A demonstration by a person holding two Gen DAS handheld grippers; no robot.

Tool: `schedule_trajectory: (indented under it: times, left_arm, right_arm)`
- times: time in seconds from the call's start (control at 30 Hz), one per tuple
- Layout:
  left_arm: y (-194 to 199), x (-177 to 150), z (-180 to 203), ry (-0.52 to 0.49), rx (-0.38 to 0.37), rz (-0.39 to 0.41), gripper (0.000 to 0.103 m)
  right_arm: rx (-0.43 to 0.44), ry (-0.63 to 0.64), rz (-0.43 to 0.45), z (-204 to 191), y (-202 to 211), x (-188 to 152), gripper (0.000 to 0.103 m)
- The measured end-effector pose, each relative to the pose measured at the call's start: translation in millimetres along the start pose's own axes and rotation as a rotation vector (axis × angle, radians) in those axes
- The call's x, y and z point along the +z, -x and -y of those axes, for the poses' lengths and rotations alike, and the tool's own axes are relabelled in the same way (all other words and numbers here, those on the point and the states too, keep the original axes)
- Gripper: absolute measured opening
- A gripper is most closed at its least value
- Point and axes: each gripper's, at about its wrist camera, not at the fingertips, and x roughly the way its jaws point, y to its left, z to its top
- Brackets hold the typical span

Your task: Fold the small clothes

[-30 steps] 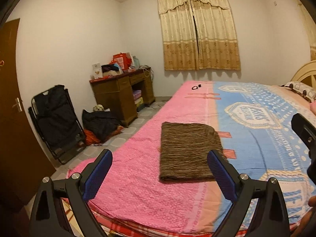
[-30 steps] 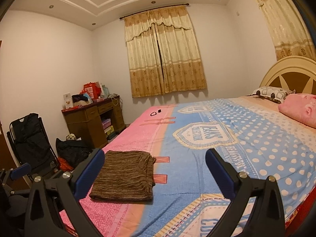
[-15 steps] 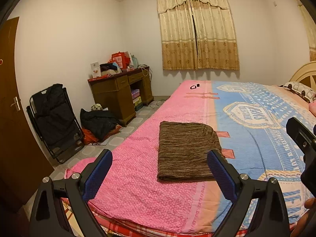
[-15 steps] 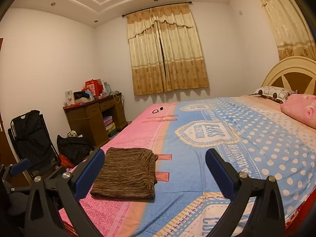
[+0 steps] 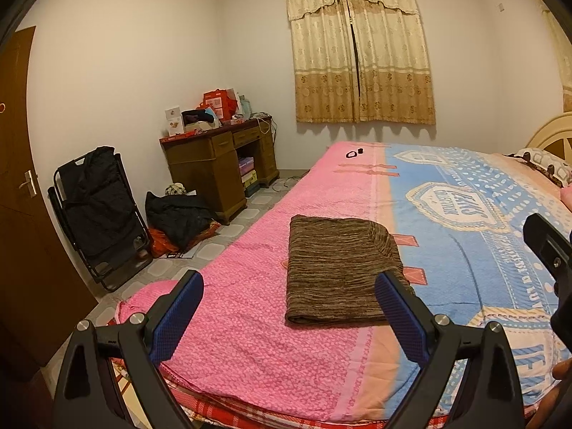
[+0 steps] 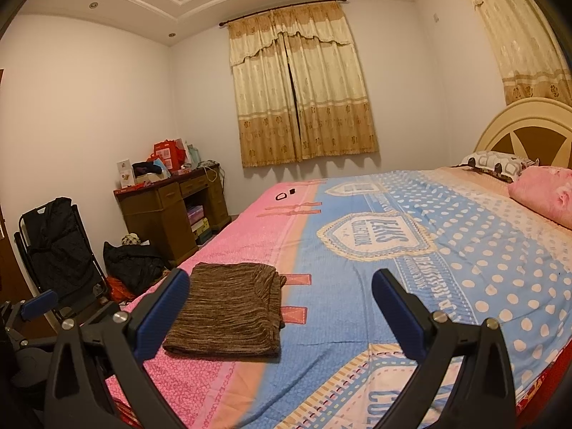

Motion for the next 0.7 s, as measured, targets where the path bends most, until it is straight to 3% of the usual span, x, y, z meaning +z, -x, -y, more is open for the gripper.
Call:
schedule_trajectory:
  times: [0.7]
  left_arm:
    - [-5.2, -1.4, -3.8, 0.012, -0.012, -0.027, 0.097]
  right_arm:
    - [0.005, -0.004, -0.010, 1.5, -0.6, -1.0, 0.103]
